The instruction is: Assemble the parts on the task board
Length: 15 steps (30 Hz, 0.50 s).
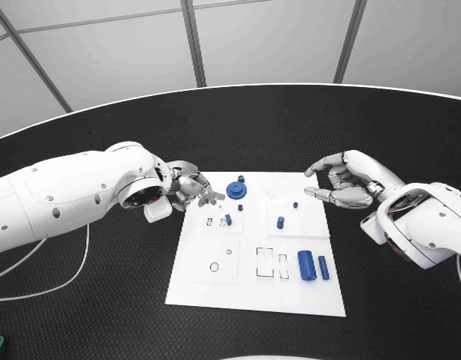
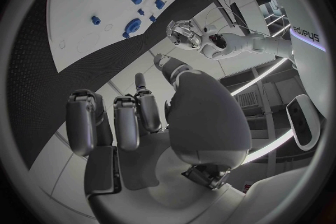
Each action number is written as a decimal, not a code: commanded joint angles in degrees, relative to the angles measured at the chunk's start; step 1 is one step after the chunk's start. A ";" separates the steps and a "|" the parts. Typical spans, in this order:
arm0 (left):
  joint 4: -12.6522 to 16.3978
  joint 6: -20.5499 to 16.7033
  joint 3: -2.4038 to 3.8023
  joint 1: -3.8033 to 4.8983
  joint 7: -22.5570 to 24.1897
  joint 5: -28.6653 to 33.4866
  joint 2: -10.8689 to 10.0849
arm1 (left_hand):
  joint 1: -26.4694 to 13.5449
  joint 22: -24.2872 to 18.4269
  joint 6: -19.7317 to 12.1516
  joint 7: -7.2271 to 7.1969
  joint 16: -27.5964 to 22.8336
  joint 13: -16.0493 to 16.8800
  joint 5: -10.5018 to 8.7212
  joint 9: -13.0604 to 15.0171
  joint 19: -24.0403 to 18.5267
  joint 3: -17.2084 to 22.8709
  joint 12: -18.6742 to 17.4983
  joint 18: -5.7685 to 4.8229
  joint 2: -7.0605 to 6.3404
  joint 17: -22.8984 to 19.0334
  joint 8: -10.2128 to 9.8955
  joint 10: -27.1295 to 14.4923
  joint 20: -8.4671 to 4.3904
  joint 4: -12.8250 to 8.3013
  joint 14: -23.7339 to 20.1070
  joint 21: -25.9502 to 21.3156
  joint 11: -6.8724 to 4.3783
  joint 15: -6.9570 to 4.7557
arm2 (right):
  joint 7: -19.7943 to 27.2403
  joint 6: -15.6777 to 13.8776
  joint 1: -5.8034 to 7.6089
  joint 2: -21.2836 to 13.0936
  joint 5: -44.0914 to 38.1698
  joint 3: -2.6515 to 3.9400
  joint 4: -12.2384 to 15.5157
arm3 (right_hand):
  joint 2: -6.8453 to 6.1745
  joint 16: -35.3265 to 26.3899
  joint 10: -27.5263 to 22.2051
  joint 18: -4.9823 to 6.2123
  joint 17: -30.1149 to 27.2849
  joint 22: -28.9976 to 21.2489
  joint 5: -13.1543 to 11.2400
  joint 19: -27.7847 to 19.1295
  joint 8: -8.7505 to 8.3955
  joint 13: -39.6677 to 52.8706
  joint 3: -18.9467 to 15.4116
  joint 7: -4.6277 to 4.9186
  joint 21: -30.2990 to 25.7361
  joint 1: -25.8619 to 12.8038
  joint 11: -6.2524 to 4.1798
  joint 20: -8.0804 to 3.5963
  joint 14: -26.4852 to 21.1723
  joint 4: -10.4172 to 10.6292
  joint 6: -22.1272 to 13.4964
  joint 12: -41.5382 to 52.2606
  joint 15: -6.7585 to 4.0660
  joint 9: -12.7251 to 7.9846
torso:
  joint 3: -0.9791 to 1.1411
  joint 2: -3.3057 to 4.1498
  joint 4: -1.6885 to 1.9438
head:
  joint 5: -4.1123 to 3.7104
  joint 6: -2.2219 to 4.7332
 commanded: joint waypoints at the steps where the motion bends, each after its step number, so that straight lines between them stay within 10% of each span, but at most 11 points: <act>1: 0.09 -0.31 -0.02 0.00 -2.02 -0.16 0.67 | -1.90 1.29 -0.40 -0.54 0.49 6.78 -0.14 1.97 0.63 -0.12 7.24 -1.05 0.21 13.02 3.44 3.33 -0.30 0.11 5.40 0.80 -0.60 -0.62 | -0.13 0.02 0.00 0.01 0.00 0.00 -0.04 | -0.08 -0.33 -0.06 0.25 10.30 8.43 0.39 2.72 0.36 5.90 0.05 0.06 -0.39 0.01 -0.46 -0.33 4.80 0.32 0.41 0.22 -0.46 -0.09 | -0.02 0.13 0.05 | -0.14 -0.14; 15: -1.43 1.06 -0.07 -0.01 -9.15 -2.42 4.21 | -5.93 2.27 -1.29 -1.38 0.51 10.90 -0.19 4.49 0.86 -2.13 12.37 -1.20 -0.34 13.01 7.41 5.01 -0.96 0.17 5.42 1.45 -1.36 -1.30 | -0.72 0.05 0.01 0.13 0.01 0.00 -0.24 | -0.12 -0.35 0.00 0.25 10.26 8.40 0.76 2.71 0.40 5.91 0.11 0.03 -0.43 0.03 -0.51 -0.39 4.79 0.38 0.47 0.25 -0.51 -0.13 | -0.16 0.30 -0.08 | -0.10 -0.85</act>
